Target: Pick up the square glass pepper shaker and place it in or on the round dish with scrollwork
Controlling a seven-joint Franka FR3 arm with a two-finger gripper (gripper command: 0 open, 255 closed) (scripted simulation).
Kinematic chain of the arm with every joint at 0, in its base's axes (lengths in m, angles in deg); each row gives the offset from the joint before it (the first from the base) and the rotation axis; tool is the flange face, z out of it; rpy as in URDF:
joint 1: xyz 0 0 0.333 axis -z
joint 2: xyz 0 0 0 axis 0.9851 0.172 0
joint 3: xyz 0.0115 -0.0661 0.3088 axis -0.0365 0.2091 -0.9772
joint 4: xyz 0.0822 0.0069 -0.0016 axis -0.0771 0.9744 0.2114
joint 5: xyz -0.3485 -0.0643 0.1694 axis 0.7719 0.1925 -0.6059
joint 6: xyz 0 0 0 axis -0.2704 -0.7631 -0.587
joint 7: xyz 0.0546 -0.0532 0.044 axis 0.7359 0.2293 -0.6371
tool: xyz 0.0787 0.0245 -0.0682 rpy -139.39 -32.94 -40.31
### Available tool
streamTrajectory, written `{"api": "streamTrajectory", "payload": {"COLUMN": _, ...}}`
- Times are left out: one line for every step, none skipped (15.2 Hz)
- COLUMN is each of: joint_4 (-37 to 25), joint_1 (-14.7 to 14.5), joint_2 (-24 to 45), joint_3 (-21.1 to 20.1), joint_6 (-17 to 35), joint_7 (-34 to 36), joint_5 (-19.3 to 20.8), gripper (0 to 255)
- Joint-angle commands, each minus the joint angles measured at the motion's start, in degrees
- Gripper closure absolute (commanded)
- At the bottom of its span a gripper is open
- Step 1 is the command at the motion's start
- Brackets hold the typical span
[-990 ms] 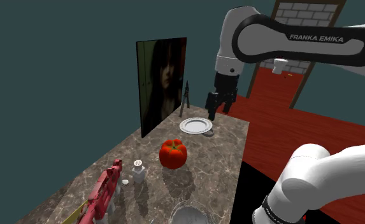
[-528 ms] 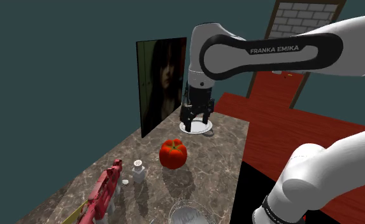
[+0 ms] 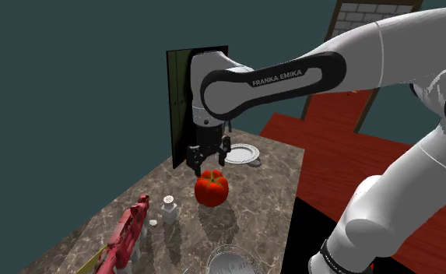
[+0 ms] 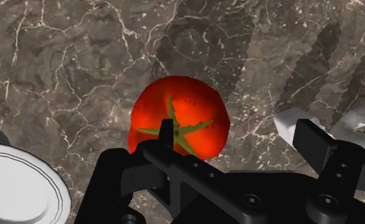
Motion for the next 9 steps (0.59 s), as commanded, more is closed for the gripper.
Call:
{"api": "streamTrajectory", "payload": {"joint_4": -2.82, "joint_1": -0.24, "joint_2": 4.73, "joint_3": -1.61, "joint_6": 1.28, "joint_7": 2.72, "joint_5": 1.22, "gripper": 0}}
{"api": "streamTrajectory", "payload": {"joint_4": -4.21, "joint_1": -0.42, "joint_2": 7.11, "joint_3": -2.30, "joint_6": 1.89, "joint_7": 4.06, "joint_5": 1.98, "gripper": 0}}
{"api": "streamTrajectory", "payload": {"joint_4": -5.67, "joint_1": -0.66, "joint_2": 9.51, "joint_3": -2.91, "joint_6": 2.43, "joint_7": 5.41, "joint_5": 2.81, "gripper": 0}}
{"api": "streamTrajectory", "payload": {"joint_4": -7.20, "joint_1": -0.95, "joint_2": 11.95, "joint_3": -3.47, "joint_6": 2.89, "joint_7": 6.78, "joint_5": 3.72, "gripper": 0}}
{"api": "streamTrajectory", "payload": {"joint_4": -8.82, "joint_1": -1.31, "joint_2": 14.42, "joint_3": -3.95, "joint_6": 3.29, "joint_7": 8.14, "joint_5": 4.69, "gripper": 0}}
{"api": "streamTrajectory", "payload": {"joint_4": -10.51, "joint_1": -1.74, "joint_2": 16.91, "joint_3": -4.33, "joint_6": 3.60, "joint_7": 9.50, "joint_5": 5.70, "gripper": 0}}
{"api": "streamTrajectory", "payload": {"joint_4": -12.28, "joint_1": -2.25, "joint_2": 19.42, "joint_3": -4.64, "joint_6": 3.83, "joint_7": 10.84, "joint_5": 6.75, "gripper": 0}}
{"api": "streamTrajectory", "payload": {"joint_4": -14.14, "joint_1": -2.83, "joint_2": 21.95, "joint_3": -4.84, "joint_6": 3.97, "joint_7": 12.14, "joint_5": 7.82, "gripper": 0}}
{"api": "streamTrajectory", "payload": {"joint_4": -16.08, "joint_1": -3.49, "joint_2": 24.48, "joint_3": -4.98, "joint_6": 4.03, "joint_7": 13.41, "joint_5": 8.88, "gripper": 0}}
